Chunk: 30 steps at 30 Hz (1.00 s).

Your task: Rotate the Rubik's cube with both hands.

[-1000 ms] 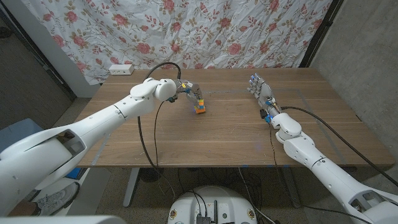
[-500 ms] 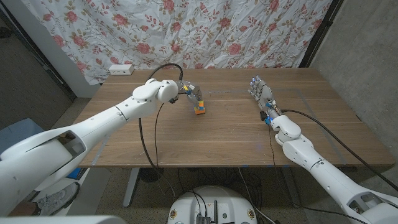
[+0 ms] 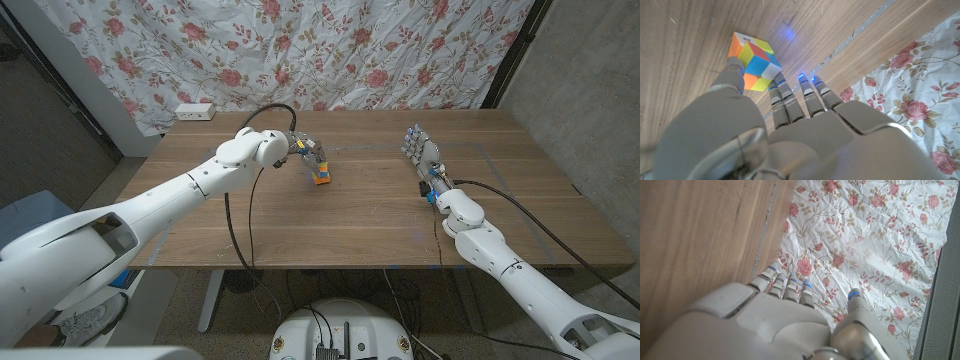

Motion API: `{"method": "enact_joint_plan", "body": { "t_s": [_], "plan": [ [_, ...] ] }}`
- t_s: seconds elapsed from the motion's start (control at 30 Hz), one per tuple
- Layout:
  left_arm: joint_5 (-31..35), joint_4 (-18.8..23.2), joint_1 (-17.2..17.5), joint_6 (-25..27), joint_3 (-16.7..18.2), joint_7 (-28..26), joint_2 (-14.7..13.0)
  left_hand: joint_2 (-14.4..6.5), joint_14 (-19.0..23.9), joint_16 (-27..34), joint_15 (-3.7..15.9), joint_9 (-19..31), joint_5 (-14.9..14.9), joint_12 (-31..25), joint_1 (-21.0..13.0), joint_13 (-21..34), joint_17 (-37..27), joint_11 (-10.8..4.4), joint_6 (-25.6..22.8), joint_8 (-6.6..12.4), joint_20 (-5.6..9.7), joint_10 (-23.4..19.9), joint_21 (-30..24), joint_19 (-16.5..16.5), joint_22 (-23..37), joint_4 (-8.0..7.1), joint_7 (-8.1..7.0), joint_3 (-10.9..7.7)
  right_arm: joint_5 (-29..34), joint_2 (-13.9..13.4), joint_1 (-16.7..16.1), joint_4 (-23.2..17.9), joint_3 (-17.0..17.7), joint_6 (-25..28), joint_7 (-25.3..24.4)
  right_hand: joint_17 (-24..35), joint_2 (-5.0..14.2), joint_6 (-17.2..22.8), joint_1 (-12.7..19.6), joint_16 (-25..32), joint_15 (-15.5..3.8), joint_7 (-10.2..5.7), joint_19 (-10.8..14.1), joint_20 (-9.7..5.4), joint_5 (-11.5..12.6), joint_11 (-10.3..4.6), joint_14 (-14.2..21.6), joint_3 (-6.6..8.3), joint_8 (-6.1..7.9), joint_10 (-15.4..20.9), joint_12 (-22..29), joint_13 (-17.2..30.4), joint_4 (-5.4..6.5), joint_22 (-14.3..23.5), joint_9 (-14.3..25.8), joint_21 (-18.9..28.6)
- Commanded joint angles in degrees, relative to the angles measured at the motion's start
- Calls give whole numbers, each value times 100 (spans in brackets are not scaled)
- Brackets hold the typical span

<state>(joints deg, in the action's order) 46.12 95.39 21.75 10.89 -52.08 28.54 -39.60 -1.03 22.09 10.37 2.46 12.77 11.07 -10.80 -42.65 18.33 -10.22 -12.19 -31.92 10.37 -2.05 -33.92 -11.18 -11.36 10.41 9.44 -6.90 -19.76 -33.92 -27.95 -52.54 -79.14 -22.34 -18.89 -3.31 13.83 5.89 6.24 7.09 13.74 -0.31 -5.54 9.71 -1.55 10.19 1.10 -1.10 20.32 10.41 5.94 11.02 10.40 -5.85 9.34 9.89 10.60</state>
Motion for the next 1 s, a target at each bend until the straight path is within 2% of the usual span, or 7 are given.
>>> {"method": "enact_joint_plan", "body": {
  "t_s": [0.03,0.2,0.43,0.5,0.7,0.83,1.0],
  "plan": [
    [197,230,45,125,3,300,-44,118,-149,-12,446,-24,20,10,22,-11,-10,132,228,-21,-8,277,10,60,-2,-8,56,50,27,17,-99,-71,21,-36,-146,5,16,34,21,-22,-10,-54,28,-9,22,16,11,-5,26,40,17,9,-39,20,5,11],
    [243,270,47,161,4,430,-35,224,-280,-17,410,-67,11,1,128,-26,-11,219,515,-46,0,510,12,123,-3,-14,83,103,37,12,-126,-102,30,-31,-186,3,21,35,23,-25,-11,-57,30,-5,23,9,11,-2,25,46,18,9,-44,19,6,11],
    [269,300,4,146,-11,627,-13,443,-676,-26,234,-172,2,34,341,-172,-1,481,1100,-46,-25,1154,32,309,-16,-20,185,196,33,19,-144,-101,48,-52,-214,-2,28,36,25,-26,-3,-62,34,7,22,9,21,0,20,49,16,9,-53,20,6,12],
    [291,334,17,178,-4,655,-13,486,-728,-17,210,-195,0,33,384,-220,1,523,1286,-64,-39,1290,34,350,-19,-20,295,211,29,28,-144,-87,52,-70,-212,-3,29,36,25,-28,-5,-60,36,11,22,8,19,0,20,47,15,9,-55,20,6,12],
    [333,426,42,295,8,813,3,550,-1141,-55,23,-238,4,43,488,-388,9,787,1589,-43,-76,1777,42,504,-28,-28,432,223,35,29,-145,-68,58,-89,-212,-6,30,32,24,-30,-1,-56,39,19,21,12,22,0,17,50,14,9,-60,20,6,13],
    [334,489,83,390,34,867,8,560,-1500,-75,-192,-254,2,47,587,-527,24,1051,1810,-44,-68,2113,60,644,-39,-45,587,224,30,28,-144,-51,59,-88,-204,-7,29,20,20,-34,9,-62,37,27,20,11,17,-2,11,54,15,9,-62,20,6,12],
    [303,557,145,472,97,841,-9,582,-1842,-80,-387,-262,-6,60,710,-645,37,1215,2024,-45,-45,2436,85,824,-51,-61,766,237,35,50,-131,-1,55,-124,-194,-8,27,14,15,-38,17,-65,37,33,19,8,11,-5,8,57,14,10,-65,20,7,11]
  ]
}}
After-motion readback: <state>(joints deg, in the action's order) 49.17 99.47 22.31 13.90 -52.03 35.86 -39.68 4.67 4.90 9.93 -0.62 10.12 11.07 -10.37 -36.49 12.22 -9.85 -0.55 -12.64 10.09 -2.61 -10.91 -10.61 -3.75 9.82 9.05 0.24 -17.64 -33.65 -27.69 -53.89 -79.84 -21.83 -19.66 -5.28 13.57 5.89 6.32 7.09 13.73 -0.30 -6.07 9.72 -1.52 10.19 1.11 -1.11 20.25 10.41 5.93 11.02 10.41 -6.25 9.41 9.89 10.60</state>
